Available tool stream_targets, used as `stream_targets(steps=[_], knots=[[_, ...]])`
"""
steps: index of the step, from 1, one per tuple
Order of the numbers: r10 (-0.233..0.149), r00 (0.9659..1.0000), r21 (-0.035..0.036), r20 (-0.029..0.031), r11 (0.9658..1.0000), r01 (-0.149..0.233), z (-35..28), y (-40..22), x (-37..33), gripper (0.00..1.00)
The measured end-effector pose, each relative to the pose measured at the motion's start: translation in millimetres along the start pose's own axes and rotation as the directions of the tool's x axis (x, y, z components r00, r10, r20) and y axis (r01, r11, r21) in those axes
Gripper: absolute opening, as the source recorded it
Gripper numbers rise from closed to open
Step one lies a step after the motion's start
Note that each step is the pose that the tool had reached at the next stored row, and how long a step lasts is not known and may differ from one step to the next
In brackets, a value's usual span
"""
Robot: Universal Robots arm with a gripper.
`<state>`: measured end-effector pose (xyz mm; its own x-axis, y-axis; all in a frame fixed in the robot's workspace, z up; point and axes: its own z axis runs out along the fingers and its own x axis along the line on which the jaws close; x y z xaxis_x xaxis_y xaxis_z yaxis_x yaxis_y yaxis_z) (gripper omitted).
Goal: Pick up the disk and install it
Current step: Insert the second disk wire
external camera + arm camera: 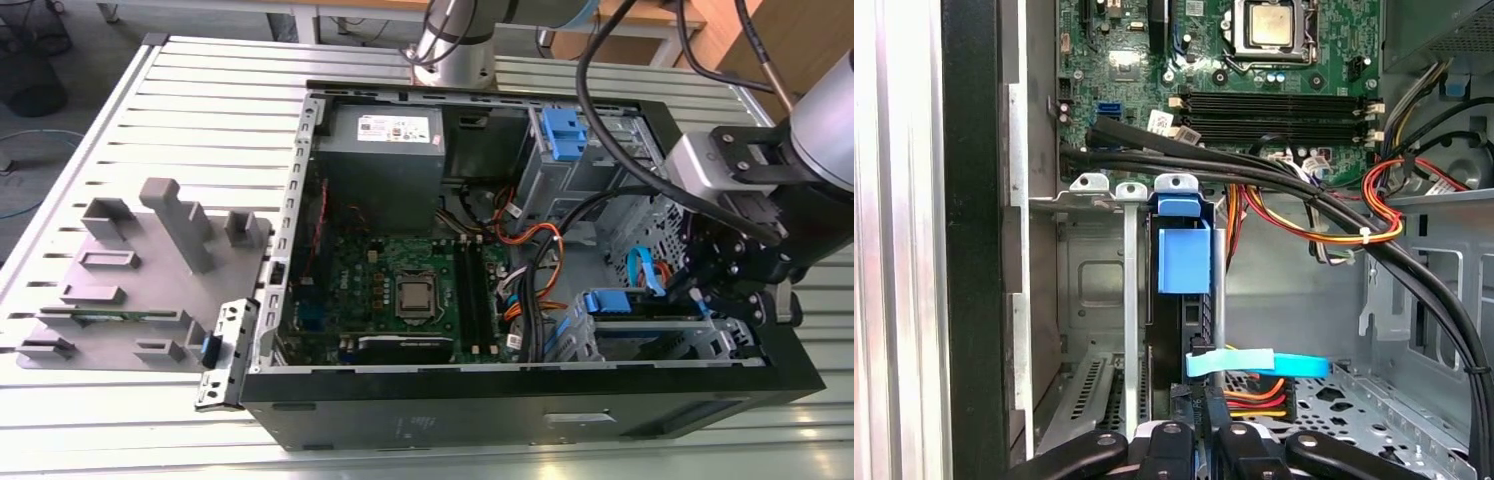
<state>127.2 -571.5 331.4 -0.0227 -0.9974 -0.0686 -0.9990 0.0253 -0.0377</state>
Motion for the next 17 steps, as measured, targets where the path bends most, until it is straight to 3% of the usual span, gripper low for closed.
stream_targets(steps=[9,17], knots=[[0.000,1.0000,0.0001,-0.0020,1.0000,0.000,3.3,0.1,0.3,0.16],[0.000,1.0000,-0.0001,0.0018,1.0000,0.000,5.3,0.2,0.2,0.17]])
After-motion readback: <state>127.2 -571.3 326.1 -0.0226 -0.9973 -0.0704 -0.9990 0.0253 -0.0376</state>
